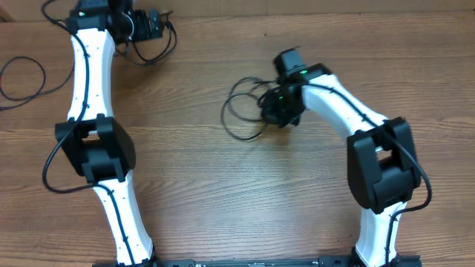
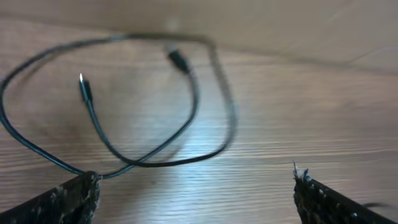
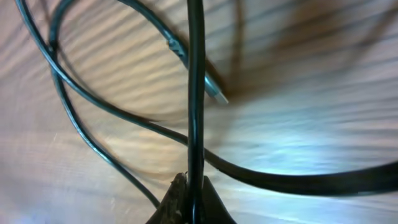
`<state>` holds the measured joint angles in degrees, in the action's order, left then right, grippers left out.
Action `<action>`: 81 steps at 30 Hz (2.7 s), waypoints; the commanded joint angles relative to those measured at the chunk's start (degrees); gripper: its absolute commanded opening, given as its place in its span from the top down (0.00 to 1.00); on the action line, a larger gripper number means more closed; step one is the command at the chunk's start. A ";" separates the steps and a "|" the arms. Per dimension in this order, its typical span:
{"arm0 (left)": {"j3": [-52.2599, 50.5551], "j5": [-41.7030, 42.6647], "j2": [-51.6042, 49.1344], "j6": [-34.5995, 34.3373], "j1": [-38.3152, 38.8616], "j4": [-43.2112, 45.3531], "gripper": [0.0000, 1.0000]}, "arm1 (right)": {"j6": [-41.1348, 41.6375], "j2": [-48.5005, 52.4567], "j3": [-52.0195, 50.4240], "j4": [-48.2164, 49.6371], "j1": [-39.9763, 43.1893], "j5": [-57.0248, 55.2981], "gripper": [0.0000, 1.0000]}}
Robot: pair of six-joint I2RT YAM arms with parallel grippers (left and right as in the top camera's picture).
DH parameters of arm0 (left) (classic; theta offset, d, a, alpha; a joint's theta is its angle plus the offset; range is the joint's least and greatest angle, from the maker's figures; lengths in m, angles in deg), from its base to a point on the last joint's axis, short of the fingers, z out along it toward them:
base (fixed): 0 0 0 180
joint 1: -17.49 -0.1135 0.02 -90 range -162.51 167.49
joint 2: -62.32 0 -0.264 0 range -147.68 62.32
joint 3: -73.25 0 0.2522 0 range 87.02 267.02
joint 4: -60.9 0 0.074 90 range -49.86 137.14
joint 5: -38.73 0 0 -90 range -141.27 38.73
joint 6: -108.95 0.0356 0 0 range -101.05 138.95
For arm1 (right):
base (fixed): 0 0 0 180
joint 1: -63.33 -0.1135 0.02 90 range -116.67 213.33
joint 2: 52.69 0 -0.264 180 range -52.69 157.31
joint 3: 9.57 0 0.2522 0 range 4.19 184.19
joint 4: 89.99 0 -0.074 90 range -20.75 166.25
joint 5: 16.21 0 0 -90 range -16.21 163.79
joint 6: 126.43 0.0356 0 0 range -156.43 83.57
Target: Untangle cables
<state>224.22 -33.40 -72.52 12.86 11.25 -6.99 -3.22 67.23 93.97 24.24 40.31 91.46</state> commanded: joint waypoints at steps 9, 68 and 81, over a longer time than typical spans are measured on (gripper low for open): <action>0.59 16.70 3.41 2.25 0.57 -5.95 0.00 | -1.01 -2.27 6.95 -3.78 0.39 -1.95 0.84; -47.10 -14.97 38.25 -4.63 30.40 -8.20 0.00 | -2.21 -3.89 16.59 -18.80 24.65 -0.02 0.00; -61.35 4.37 33.44 14.45 33.51 19.26 0.00 | -2.21 -3.89 16.59 -18.80 24.65 -0.02 0.00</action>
<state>163.79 -36.42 -35.59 19.53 43.79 10.78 -5.18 65.43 109.21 5.20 64.74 91.44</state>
